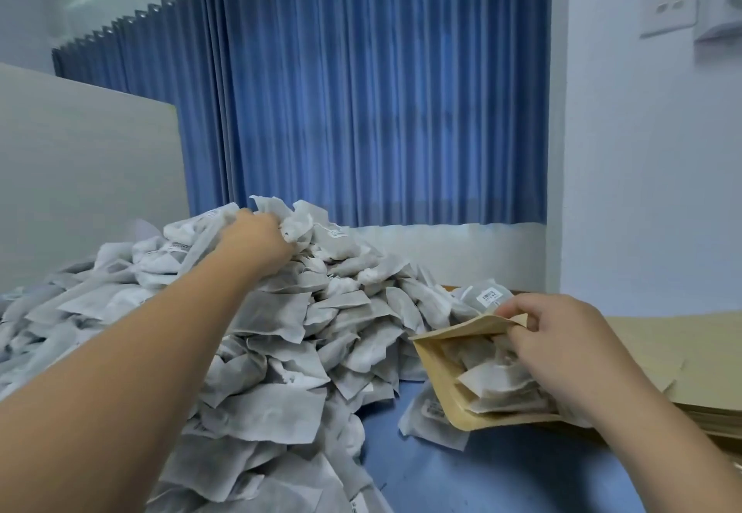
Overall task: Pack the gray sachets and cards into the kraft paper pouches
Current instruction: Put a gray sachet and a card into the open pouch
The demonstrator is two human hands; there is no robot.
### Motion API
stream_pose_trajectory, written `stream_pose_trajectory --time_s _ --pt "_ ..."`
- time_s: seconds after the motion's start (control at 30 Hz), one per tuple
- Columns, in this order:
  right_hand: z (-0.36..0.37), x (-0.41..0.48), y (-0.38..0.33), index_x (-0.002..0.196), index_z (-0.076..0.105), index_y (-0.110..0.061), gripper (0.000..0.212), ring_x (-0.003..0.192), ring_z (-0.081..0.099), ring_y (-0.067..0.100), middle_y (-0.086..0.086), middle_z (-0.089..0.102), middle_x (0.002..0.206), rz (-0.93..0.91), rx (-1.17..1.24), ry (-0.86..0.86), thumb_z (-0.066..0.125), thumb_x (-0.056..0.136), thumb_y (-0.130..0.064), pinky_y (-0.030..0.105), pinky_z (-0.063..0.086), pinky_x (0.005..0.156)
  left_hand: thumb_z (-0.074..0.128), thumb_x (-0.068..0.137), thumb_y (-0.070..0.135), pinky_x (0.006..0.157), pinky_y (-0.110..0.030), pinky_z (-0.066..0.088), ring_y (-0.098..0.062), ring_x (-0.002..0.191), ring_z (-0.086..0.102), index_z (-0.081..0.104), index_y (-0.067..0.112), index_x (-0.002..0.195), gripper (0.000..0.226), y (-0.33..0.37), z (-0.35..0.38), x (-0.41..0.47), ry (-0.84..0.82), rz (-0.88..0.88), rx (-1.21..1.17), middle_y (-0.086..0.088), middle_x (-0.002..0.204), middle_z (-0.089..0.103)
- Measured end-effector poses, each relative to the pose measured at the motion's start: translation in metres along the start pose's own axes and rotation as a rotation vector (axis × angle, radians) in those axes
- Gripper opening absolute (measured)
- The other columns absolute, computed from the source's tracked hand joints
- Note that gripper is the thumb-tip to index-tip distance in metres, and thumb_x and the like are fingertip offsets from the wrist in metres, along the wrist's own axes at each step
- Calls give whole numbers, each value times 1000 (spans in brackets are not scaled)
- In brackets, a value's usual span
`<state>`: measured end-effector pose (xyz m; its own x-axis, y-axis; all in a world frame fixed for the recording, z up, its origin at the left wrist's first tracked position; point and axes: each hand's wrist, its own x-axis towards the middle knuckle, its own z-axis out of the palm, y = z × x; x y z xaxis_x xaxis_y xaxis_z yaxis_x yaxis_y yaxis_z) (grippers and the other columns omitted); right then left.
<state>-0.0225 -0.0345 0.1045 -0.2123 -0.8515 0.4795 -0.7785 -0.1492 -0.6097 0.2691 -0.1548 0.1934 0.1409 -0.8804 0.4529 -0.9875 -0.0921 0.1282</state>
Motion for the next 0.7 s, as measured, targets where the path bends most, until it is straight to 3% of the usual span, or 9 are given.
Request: stream_pose_trajectory --time_s 0.13,0.3,0.47,0.53,0.6,0.7 --pt "2 1 1 76 62 -42 34 58 53 8 -8 52 58 -5 -2 -7 53 84 -10 24 34 49 65 85 32 76 -28 35 -20 92 49 64 20 120 38 -9 1 -2 97 83 -347 -3 101 62" --pt "3 3 2 85 68 -38 32 62 51 8 -10 48 59 9 8 -3 52 82 -10 26 33 51 71 85 30 72 -24 38 -14 83 54 69 24 117 33 -10 -3 -3 89 146 -299 3 92 65" --pt "-1 2 4 80 68 -39 33 59 52 9 -11 51 54 14 23 -2 53 81 -10 26 36 50 65 87 21 76 -30 44 -21 94 59 74 20 102 17 2 0 -15 216 236 -281 -1 108 68" --pt "-3 3 4 77 68 -40 32 56 51 9 -22 55 54 16 31 -2 54 81 -11 25 36 50 62 88 21 81 -33 46 -21 99 59 73 19 100 16 12 0 -25 287 278 -347 1 107 67" --pt "-5 4 5 79 69 -39 30 55 52 8 -30 53 55 23 34 2 57 81 -12 24 36 49 61 89 21 86 -35 46 -17 100 59 72 17 98 15 26 1 -41 376 310 -487 3 104 67" --pt "-6 4 6 81 69 -38 25 53 54 6 -23 58 55 27 39 19 60 80 -15 25 40 49 62 87 21 80 -24 45 -6 91 60 73 21 90 12 51 4 -74 440 294 -807 13 92 69"
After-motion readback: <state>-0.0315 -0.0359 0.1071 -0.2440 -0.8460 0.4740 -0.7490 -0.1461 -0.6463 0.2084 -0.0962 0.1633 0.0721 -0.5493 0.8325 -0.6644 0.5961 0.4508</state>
